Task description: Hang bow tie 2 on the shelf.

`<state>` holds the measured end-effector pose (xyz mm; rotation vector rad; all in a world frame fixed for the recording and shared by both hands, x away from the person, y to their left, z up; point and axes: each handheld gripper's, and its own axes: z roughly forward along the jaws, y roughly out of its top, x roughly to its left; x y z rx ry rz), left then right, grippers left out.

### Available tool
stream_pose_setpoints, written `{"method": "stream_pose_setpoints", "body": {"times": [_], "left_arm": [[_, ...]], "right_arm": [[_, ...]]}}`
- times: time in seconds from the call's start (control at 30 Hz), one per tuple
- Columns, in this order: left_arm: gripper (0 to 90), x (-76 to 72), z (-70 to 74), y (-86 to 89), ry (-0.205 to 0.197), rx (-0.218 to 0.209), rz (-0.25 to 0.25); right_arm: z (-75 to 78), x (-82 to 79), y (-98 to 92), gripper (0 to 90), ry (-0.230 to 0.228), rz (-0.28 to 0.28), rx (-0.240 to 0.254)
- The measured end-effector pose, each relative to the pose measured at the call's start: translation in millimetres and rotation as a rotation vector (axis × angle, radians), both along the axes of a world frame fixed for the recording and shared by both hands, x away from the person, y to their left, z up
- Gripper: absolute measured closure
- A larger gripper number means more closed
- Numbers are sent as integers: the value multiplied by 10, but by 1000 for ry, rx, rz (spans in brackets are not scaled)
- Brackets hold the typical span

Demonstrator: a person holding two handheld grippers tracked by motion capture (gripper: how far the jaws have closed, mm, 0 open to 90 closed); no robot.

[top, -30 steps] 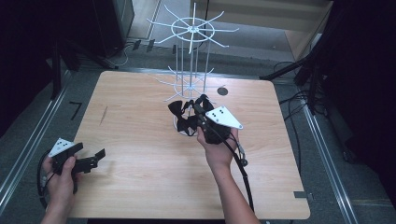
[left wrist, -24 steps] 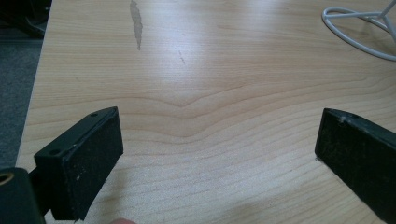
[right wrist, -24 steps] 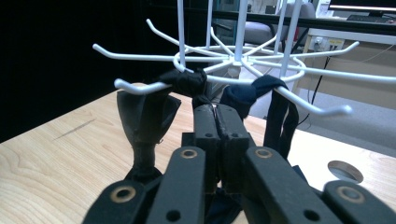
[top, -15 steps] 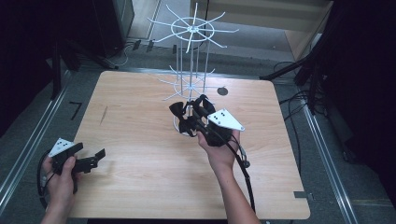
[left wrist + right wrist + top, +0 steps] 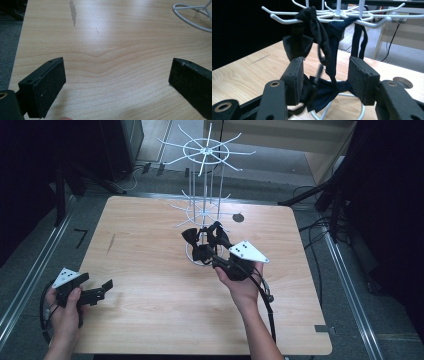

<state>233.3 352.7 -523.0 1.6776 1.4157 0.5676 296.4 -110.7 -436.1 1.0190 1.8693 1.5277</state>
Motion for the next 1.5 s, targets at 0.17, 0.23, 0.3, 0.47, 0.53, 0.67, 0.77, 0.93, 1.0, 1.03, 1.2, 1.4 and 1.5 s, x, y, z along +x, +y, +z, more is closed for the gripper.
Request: {"method": "stream_pose_setpoints", "body": {"times": [0.17, 0.23, 0.3, 0.47, 0.53, 0.67, 0.77, 0.93, 1.0, 1.03, 1.2, 1.4, 1.5], "left_arm": [[13, 0, 0, 0, 0, 1, 0], [14, 0, 0, 1, 0, 2, -1], [14, 0, 1, 1, 1, 1, 0], [14, 0, 0, 0, 0, 1, 0], [14, 0, 0, 0, -1, 0, 0], [14, 0, 1, 1, 1, 1, 0], [14, 1, 0, 2, 2, 1, -1], [13, 1, 0, 2, 2, 0, -1], [14, 1, 0, 1, 1, 0, 0], [14, 1, 0, 1, 3, 0, 0], [14, 2, -1, 0, 1, 0, 2], [14, 2, 0, 1, 2, 3, -1], [14, 1, 0, 2, 1, 4, -1]], "right_arm": [[-24, -13, -76, 460, 2, -1, 1], [-37, -19, -104, 455, 4, -3, 0], [-52, -24, -139, 452, 3, -7, -1], [-95, -43, -224, 447, 12, -23, -2], [-108, -49, -248, 447, 16, -27, -2], [-134, -60, -303, 447, 20, -36, -7], [-153, -67, -349, 446, 20, -42, -13], [-187, -81, -438, 446, 27, -57, -13], [-207, -84, -476, 446, 30, -62, -13], [-216, -89, -493, 446, 36, -65, -11], [-249, -100, -578, 444, 40, -78, -22], [-277, -124, -661, 445, 42, -87, -25], [-292, -145, -702, 442, 37, -73, 1]]}}
